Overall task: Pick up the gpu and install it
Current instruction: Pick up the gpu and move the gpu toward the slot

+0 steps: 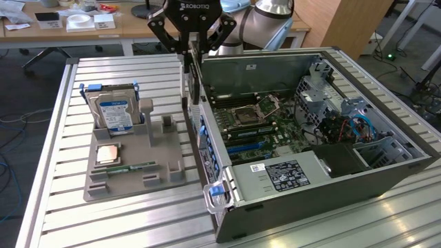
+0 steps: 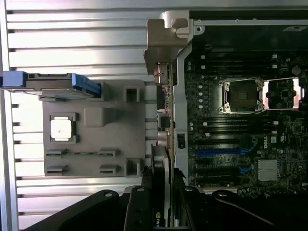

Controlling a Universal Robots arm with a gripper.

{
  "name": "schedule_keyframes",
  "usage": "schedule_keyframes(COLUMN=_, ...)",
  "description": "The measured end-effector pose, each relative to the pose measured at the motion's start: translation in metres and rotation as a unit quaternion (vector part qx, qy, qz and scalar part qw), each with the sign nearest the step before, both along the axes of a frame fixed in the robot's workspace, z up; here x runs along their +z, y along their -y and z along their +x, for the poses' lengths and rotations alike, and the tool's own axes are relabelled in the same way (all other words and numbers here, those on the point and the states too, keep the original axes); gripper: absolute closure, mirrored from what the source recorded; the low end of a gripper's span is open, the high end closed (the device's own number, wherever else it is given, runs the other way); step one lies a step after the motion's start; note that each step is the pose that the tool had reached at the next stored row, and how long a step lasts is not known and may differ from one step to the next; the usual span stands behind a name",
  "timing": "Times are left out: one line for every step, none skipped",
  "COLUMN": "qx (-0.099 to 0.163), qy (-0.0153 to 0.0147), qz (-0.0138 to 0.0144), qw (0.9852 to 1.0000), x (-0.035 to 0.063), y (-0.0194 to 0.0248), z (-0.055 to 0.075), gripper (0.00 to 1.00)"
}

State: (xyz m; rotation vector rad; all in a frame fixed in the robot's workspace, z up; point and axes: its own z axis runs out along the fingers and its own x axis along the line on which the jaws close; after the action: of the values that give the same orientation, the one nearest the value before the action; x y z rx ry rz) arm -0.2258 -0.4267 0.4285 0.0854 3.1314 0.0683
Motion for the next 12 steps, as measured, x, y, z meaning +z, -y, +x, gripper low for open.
schedule_keyframes(qx=0.000, qy=0.0000, qz=0.0000, qw=1.0000, x=0.0000, y=0.0000, z=0.003, gripper=0.73)
schedule_keyframes(qx=0.000, qy=0.0000, qz=0.0000, qw=1.0000, x=0.0000, y=0.0000, z=0.006, gripper=0.73)
schedule_keyframes(qx=0.000, qy=0.0000, qz=0.0000, qw=1.0000, x=-0.0001, y=0.0000, z=0.009, gripper=0.73)
schedule_keyframes(qx=0.000, qy=0.0000, qz=0.0000, qw=1.0000, x=-0.0001, y=0.0000, z=0.011, gripper=0.73)
schedule_keyframes(qx=0.000, qy=0.0000, qz=0.0000, qw=1.0000, x=-0.0002, y=0.0000, z=0.014, gripper=0.73)
schedule_keyframes(qx=0.000, qy=0.0000, qz=0.0000, qw=1.0000, x=-0.0002, y=0.0000, z=0.017, gripper=0.73)
schedule_keyframes(qx=0.000, qy=0.0000, qz=0.0000, qw=1.0000, x=-0.0002, y=0.0000, z=0.020, gripper=0.73)
schedule_keyframes(qx=0.000, qy=0.0000, qz=0.0000, qw=1.0000, x=-0.0003, y=0.0000, z=0.023, gripper=0.73)
schedule_keyframes(qx=0.000, qy=0.0001, qz=0.0001, qw=1.0000, x=-0.0003, y=0.0000, z=0.026, gripper=0.73)
schedule_keyframes(qx=0.000, qy=0.0000, qz=0.0000, qw=1.0000, x=-0.0003, y=0.0000, z=0.028, gripper=0.73)
schedule_keyframes(qx=0.000, qy=0.0000, qz=0.0000, qw=1.0000, x=-0.0003, y=0.0000, z=0.031, gripper=0.73)
schedule_keyframes(qx=0.000, qy=0.0000, qz=0.0000, qw=1.0000, x=-0.0004, y=0.0000, z=0.034, gripper=0.73)
